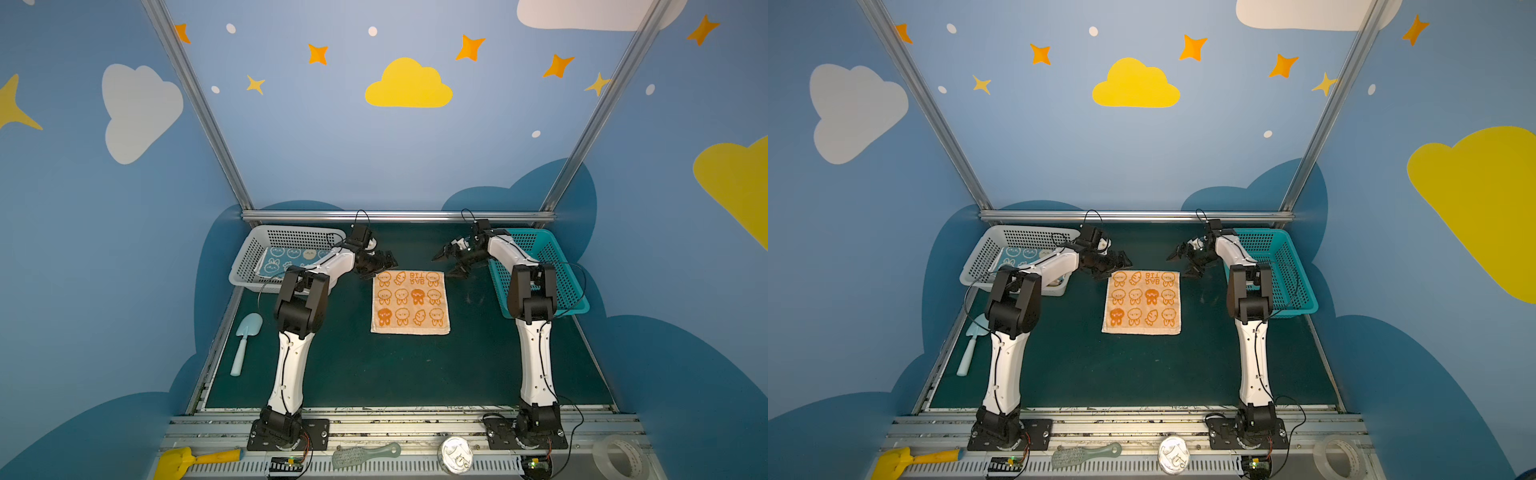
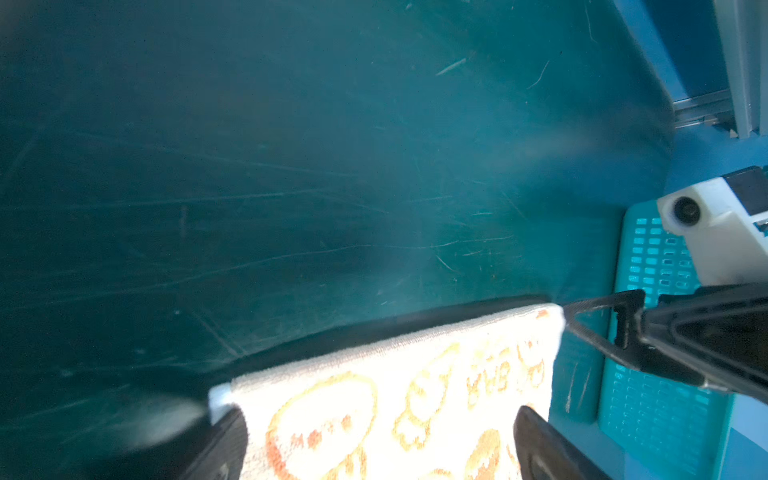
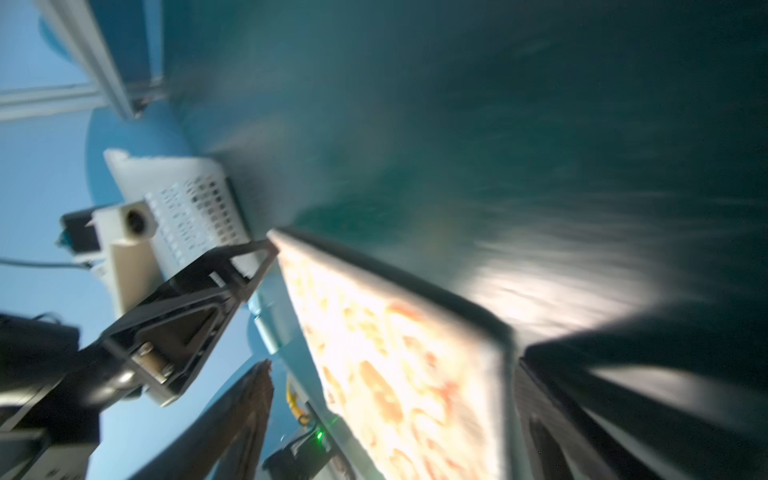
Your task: Fold and stack the towels
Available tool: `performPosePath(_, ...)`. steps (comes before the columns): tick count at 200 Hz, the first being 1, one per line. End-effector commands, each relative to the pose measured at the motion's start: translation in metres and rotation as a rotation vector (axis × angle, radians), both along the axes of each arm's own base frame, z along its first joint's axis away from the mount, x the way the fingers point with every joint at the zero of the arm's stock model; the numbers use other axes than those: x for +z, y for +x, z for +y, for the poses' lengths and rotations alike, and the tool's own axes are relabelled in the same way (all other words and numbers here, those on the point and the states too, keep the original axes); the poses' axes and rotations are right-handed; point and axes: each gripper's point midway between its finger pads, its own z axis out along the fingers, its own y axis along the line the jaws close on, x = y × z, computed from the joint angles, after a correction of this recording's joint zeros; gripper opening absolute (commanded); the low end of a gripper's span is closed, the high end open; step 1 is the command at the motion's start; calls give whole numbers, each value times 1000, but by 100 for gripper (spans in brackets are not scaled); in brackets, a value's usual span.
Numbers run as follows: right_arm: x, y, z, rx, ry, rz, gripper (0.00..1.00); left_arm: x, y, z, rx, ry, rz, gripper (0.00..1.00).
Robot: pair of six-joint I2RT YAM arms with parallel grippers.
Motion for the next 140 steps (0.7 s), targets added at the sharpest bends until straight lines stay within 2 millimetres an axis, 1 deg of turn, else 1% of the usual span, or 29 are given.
performPosePath(1, 43, -3, -11, 7, -38, -71, 89, 8, -4, 1, -54, 35, 0, 99)
performPosePath(11, 50, -6, -15, 11, -69, -90, 89, 25, 0, 1, -75, 60, -44, 99)
performPosePath(27, 54, -12, -21, 25, -137, -123, 89, 51, 5, 4, -105, 140, -130, 100)
performPosePath(41, 50, -16, -27, 45, -204, -141, 89, 69, 7, 10, -125, 259, -231, 99)
performPosePath(54, 43, -18, -31, 76, -282, -153, 89, 78, 7, 16, -148, 384, -329, 99)
performPosePath(62, 38, -20, -33, 98, -326, -158, 89, 81, 5, 16, -169, 444, -394, 99)
performPosePath(69, 35, -20, -34, 117, -363, -166, 89, 79, 3, 17, -181, 486, -437, 99)
performPosePath(82, 29, -20, -34, 155, -426, -179, 87, 81, -1, 22, -137, 529, -480, 99)
performPosePath(98, 20, -17, -30, 194, -465, -189, 83, 80, -10, 22, -137, 507, -473, 99)
performPosePath(124, 7, -12, -25, 227, -478, -171, 71, 77, -18, 27, -116, 506, -412, 99)
performPosePath(140, 3, -10, -20, 238, -480, -169, 68, 73, -21, 23, -146, 500, -393, 99)
